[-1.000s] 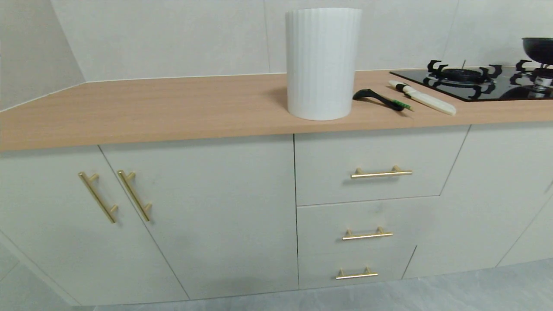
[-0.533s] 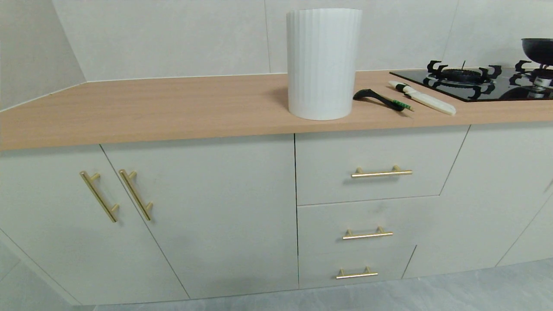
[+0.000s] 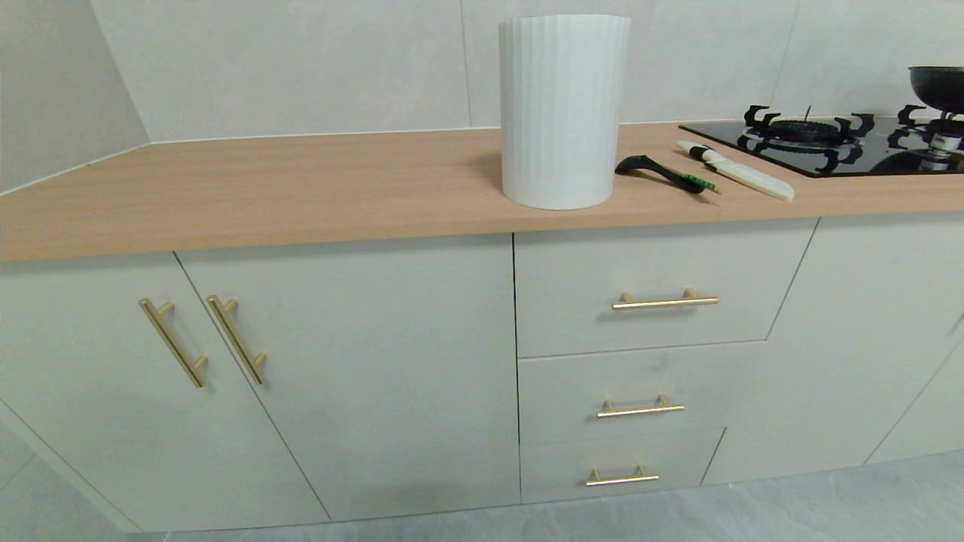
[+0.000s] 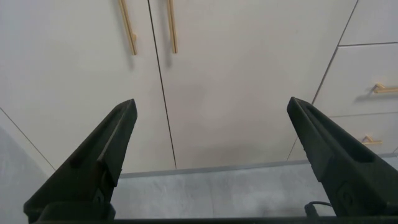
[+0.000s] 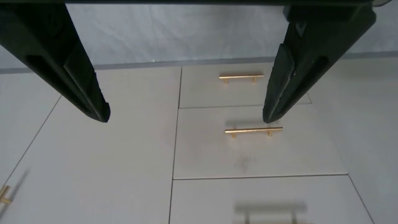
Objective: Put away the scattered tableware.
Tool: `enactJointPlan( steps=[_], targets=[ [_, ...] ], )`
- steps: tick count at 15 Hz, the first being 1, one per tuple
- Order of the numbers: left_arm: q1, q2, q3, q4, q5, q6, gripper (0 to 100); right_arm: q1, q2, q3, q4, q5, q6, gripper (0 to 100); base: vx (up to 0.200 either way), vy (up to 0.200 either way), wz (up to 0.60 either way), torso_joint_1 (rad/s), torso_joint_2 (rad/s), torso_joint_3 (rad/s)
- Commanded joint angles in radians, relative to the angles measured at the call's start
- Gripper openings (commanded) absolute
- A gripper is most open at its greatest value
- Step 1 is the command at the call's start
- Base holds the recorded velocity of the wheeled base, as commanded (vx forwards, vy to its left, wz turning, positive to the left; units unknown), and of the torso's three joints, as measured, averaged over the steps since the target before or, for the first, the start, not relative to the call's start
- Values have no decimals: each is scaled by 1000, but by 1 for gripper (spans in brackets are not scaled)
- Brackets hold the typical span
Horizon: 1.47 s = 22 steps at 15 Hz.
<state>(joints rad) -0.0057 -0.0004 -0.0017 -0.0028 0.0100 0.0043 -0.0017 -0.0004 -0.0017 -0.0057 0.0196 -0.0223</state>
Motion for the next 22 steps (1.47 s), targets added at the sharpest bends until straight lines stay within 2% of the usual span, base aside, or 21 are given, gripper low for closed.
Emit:
enactJointPlan(
  steps=[1, 2, 4, 10, 12, 17, 20, 22],
  targets=[
    [0, 0, 0, 0, 1, -1, 100, 0, 2, -12, -26, 3, 4, 100, 0, 0, 0, 0, 0, 0],
    [0, 0, 0, 0, 1, 0, 100, 0, 3, -47, -65, 22, 7, 100, 0, 0, 0, 0, 0, 0],
    [0, 0, 0, 0, 1, 0, 100, 3, 50, -70, -33, 53, 7, 100, 0, 0, 0, 0, 0, 0],
    [0, 0, 0, 0, 1, -1, 100, 26, 435, -196, -20, 151, 5, 100, 0, 0, 0, 0, 0, 0],
    [0, 0, 0, 0, 1, 0, 100, 63, 632, -291, -25, 169, 5, 100, 0, 0, 0, 0, 0, 0],
    [0, 0, 2, 0, 1, -1, 100, 250, 1010, -477, -56, 166, 51, 100, 0, 0, 0, 0, 0, 0],
    [0, 0, 0, 0, 1, 0, 100, 285, 1209, -541, -189, 160, 58, 100, 0, 0, 0, 0, 0, 0],
    [0, 0, 0, 0, 1, 0, 100, 285, 1332, -601, -221, 158, 55, 100, 0, 0, 0, 0, 0, 0]
  ],
)
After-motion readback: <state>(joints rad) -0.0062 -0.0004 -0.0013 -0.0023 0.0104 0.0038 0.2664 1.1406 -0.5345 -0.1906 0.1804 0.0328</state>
